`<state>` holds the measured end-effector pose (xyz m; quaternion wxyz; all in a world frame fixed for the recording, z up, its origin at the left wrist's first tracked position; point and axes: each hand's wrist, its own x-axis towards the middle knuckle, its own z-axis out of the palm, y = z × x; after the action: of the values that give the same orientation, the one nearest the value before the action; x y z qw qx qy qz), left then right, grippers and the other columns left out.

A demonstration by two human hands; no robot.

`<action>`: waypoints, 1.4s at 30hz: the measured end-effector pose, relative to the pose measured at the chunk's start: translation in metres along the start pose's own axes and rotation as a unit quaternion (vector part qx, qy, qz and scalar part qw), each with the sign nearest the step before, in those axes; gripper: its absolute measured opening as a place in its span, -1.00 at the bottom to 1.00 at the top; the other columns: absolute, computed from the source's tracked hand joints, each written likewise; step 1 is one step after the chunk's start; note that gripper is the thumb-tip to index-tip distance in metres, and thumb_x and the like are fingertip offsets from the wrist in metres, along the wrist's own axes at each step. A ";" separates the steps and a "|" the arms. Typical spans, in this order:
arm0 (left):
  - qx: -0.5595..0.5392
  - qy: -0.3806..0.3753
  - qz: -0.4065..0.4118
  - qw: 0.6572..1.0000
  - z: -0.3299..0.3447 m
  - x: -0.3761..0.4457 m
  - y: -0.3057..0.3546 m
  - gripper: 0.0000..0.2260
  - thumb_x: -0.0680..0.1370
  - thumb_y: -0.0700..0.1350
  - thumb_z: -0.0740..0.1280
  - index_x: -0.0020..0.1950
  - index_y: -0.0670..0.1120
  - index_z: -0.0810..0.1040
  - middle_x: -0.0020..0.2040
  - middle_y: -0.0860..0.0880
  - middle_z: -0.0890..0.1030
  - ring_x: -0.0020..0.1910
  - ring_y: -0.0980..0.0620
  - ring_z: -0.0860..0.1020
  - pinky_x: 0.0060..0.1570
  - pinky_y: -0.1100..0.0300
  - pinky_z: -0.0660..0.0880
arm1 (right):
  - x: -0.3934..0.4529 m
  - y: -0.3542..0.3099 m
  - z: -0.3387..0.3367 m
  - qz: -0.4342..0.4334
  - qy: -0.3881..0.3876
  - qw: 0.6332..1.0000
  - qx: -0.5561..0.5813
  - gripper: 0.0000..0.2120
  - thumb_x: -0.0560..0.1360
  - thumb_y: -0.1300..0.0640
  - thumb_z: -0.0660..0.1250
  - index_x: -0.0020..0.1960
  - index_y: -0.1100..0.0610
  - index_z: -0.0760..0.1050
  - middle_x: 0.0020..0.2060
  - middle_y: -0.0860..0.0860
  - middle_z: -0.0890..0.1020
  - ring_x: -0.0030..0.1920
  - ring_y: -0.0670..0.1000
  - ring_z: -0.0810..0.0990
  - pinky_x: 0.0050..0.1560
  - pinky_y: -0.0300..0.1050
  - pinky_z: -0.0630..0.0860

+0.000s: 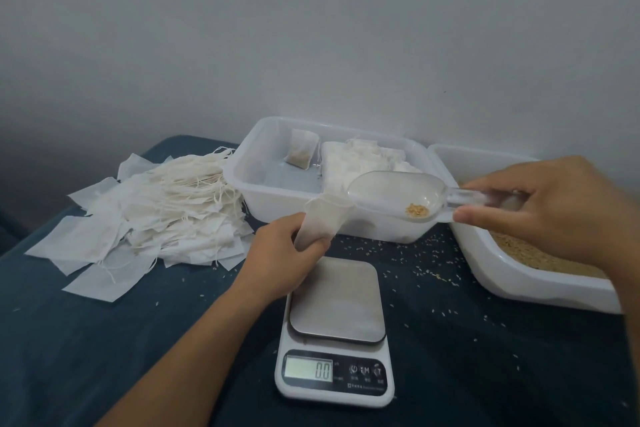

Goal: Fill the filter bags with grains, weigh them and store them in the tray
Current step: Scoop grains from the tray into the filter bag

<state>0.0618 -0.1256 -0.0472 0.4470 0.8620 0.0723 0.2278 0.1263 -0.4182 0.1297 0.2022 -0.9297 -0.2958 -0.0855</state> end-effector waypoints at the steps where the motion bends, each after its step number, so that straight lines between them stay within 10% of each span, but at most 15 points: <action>1: 0.000 -0.001 -0.001 1.000 0.000 0.000 0.000 -0.88 0.53 0.02 0.45 -0.16 0.03 0.61 -0.26 0.11 0.63 -0.23 0.10 0.57 -0.29 0.28 0.44 | 0.001 -0.001 -0.001 0.001 -0.003 1.000 -0.011 -0.62 0.22 -0.48 0.41 0.00 -0.44 0.64 -0.19 -0.44 0.65 -0.08 -0.34 0.58 -0.09 -0.09 0.57; 42: 0.051 -0.032 0.032 0.998 0.003 -0.001 -0.003 -0.71 0.54 0.03 0.44 -0.30 0.03 0.42 -0.28 0.19 0.52 -0.29 0.14 0.45 -0.32 0.33 0.32 | 0.025 -0.028 -0.016 -0.067 -0.061 0.967 -0.237 -0.48 0.25 -0.57 0.20 0.11 -0.44 0.59 -0.16 -0.37 0.58 -0.03 -0.09 0.55 -0.12 -0.08 0.42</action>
<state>0.0626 -0.1263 -0.0509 0.3970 0.8924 0.0423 0.2103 0.1296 -0.3917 0.1601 -0.0487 -0.9328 -0.3400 -0.1094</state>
